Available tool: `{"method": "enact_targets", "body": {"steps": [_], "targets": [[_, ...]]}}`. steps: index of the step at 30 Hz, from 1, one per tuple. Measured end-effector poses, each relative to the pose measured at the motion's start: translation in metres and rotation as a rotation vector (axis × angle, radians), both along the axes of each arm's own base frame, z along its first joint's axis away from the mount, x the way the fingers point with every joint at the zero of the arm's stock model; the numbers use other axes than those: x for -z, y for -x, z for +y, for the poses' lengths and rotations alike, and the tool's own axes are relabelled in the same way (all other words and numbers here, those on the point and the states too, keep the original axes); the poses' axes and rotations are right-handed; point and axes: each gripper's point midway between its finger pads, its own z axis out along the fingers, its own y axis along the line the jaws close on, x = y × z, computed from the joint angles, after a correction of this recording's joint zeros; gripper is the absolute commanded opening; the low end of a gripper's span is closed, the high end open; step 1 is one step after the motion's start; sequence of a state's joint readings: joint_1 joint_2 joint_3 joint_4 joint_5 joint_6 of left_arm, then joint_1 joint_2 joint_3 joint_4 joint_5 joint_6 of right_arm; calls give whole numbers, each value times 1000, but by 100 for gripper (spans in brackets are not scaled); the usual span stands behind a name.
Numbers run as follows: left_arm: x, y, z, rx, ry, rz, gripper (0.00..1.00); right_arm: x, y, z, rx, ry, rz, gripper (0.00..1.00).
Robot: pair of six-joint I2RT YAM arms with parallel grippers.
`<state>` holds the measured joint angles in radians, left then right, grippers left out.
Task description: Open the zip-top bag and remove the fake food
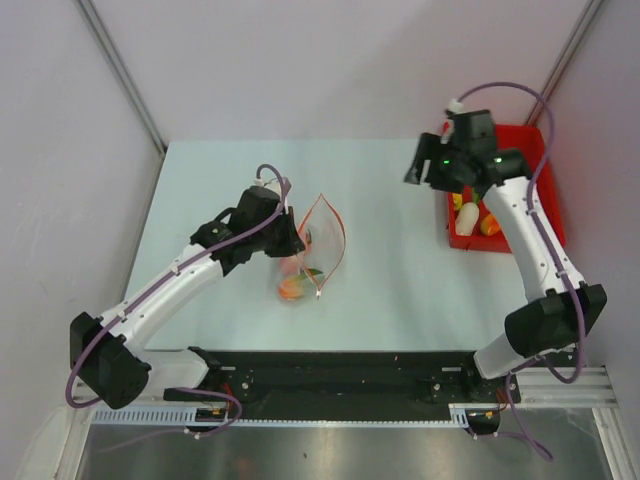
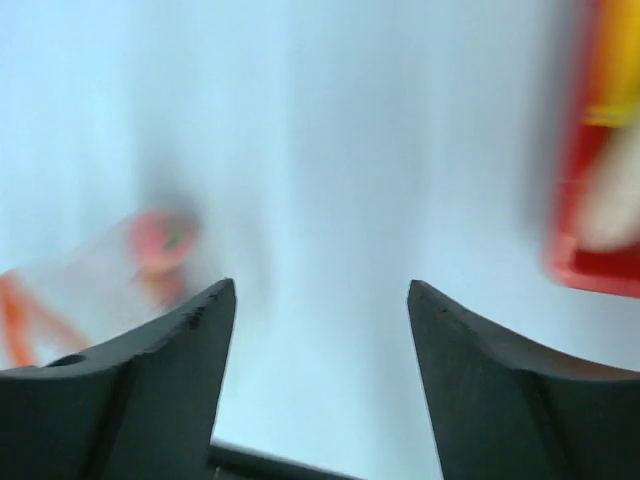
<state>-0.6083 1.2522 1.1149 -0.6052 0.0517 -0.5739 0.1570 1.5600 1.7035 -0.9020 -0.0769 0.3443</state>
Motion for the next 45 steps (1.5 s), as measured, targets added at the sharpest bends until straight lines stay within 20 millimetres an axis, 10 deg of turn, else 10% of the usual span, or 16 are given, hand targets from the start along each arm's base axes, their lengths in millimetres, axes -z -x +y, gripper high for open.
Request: {"method": "enact_targets", "body": {"steps": [7, 13, 25, 45], "targets": [[-1, 2, -1, -18, 26, 7, 0, -27, 91, 187, -439, -147, -32, 39], [-6, 2, 0, -27, 39, -3, 0, -13, 133, 259, -578, -209, 20, 29], [-3, -2, 8, -77, 17, -12, 0, 96, 123, 283, -562, -134, 186, 29], [15, 0, 24, -151, -41, 10, 0, 162, 118, 299, -537, -96, 299, 53]]}}
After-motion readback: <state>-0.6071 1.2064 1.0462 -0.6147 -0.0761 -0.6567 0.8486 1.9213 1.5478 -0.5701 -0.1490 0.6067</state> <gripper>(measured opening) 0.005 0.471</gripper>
